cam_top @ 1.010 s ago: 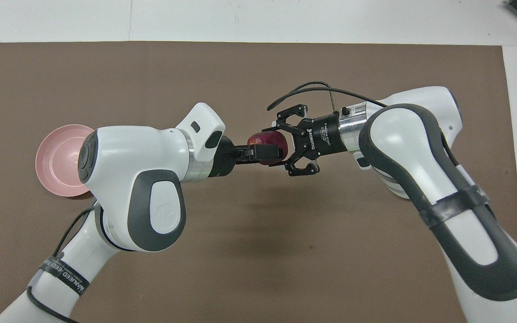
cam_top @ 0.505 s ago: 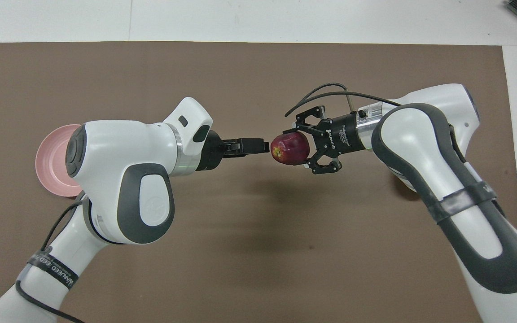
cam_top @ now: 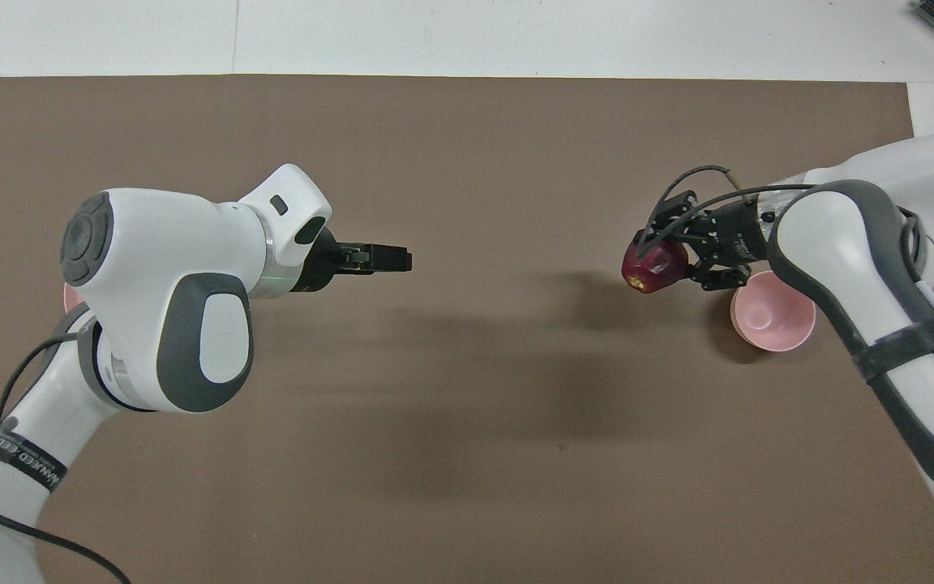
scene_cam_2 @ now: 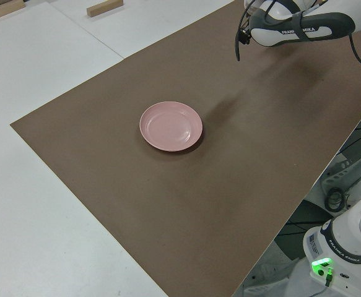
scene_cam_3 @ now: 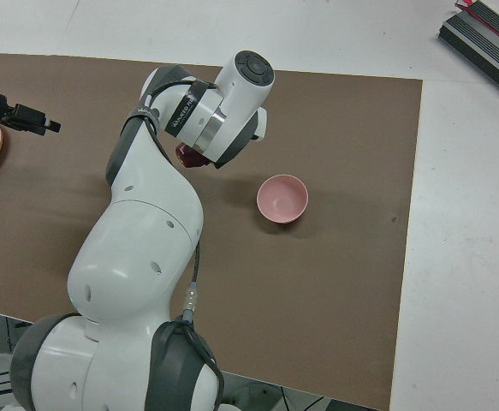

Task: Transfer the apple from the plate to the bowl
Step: 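Carry the apple with the right gripper while the left gripper withdraws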

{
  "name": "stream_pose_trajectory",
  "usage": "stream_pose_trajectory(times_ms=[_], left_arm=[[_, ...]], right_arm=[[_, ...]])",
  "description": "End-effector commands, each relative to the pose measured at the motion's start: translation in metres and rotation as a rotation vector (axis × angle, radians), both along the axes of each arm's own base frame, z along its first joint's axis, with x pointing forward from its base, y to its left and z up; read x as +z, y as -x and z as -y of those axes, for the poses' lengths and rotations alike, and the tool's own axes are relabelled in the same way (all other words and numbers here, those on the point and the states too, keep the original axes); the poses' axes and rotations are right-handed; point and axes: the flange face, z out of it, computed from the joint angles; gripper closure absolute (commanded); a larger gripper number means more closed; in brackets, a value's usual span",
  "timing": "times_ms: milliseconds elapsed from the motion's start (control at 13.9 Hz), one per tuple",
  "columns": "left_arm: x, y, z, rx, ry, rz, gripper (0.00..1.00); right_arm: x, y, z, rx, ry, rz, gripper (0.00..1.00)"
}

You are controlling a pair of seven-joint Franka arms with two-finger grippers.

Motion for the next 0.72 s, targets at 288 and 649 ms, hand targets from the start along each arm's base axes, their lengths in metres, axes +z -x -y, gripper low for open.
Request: stream_pose_trajectory(times_ms=[288, 649], left_arm=[[-0.008, -0.013, -0.062, -0.094, -0.283, -0.002, 0.00], [0.017, -0.028, -0.107, -0.058, -0.327, -0.035, 0.00]], right_arm=[[0.007, 0.026, 0.098, 0.377, 0.311, 0.081, 1.00], [-0.016, 0.028, 0.111, 0.378, 0.379, 0.108, 1.00]])
